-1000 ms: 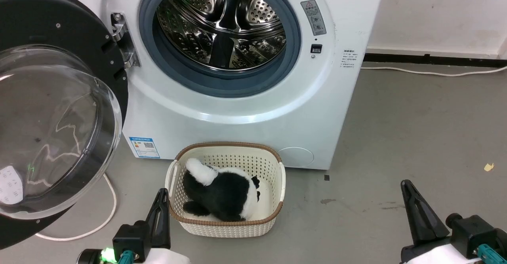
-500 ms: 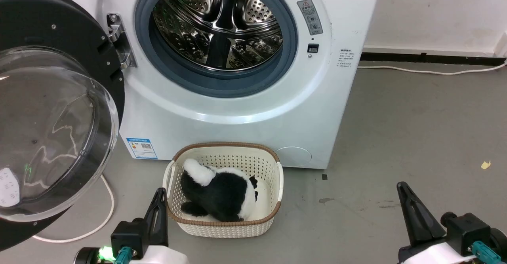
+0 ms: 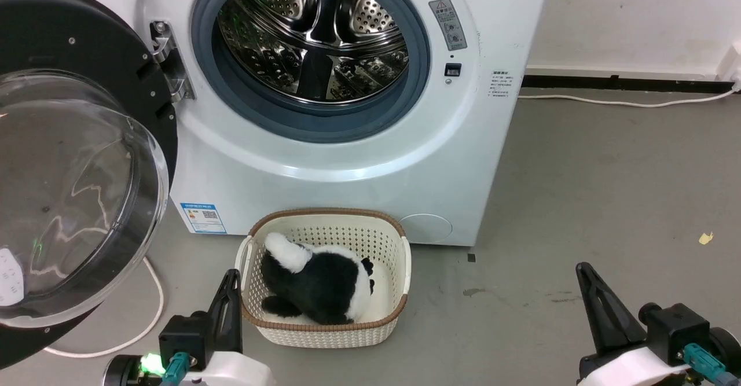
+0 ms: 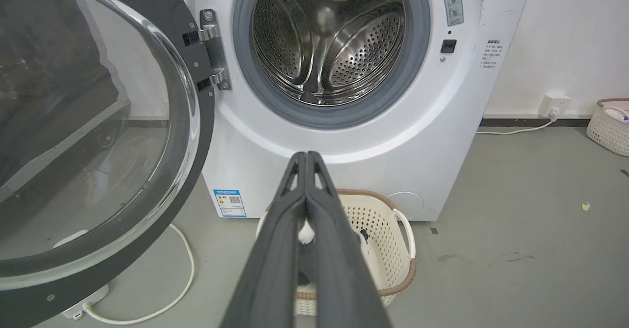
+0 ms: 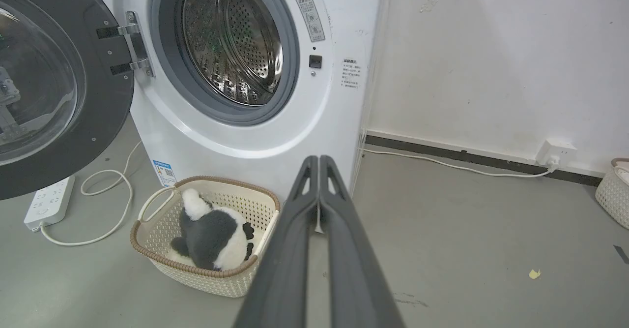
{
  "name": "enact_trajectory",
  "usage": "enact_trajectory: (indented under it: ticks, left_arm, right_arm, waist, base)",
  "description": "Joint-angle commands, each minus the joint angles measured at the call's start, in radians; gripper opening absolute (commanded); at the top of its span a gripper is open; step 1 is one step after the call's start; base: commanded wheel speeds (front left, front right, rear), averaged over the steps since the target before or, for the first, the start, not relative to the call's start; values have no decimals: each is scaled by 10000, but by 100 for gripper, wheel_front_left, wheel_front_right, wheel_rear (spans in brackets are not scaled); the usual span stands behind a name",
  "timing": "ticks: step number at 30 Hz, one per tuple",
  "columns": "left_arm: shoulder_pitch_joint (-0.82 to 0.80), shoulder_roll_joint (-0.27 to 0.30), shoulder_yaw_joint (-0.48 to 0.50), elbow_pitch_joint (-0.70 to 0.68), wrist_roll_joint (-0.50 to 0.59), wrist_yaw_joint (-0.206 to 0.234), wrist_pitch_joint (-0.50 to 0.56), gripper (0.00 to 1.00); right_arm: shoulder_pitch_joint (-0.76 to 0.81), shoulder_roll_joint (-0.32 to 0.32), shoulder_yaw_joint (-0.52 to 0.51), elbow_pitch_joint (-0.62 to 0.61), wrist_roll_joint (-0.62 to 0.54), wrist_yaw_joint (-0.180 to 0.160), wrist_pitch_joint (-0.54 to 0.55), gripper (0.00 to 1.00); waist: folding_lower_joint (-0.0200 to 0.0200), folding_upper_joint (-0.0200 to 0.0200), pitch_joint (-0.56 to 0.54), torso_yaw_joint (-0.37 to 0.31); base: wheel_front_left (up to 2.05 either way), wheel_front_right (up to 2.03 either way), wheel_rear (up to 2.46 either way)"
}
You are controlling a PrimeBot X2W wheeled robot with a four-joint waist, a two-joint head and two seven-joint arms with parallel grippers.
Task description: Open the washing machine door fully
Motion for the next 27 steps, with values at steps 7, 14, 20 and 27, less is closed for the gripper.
enact_trajectory:
  ticks: [7,14,20,27]
  left_arm:
    - [-155,6,108,-65,85,-124,180,0]
    - [-202,5,182,-86,126,-191,323,0]
    - [-242,5,246,-105,160,-249,446,0]
    - [-288,4,320,-127,201,-316,589,0]
  right_arm:
    - [-209,34,55,40,-91,5,190,0]
    - [-264,37,88,66,-121,6,334,0]
    - [-311,39,117,89,-147,6,457,0]
    - [-366,42,150,115,-177,7,601,0]
  waist:
    - [-1,-1,5,-48]
    - [-1,-1,9,-94]
    - [-1,-1,13,-134]
    - [-1,-1,18,-180]
  base:
    - [0,0,0]
    - [0,0,0]
    - [0,0,0]
    - [0,0,0]
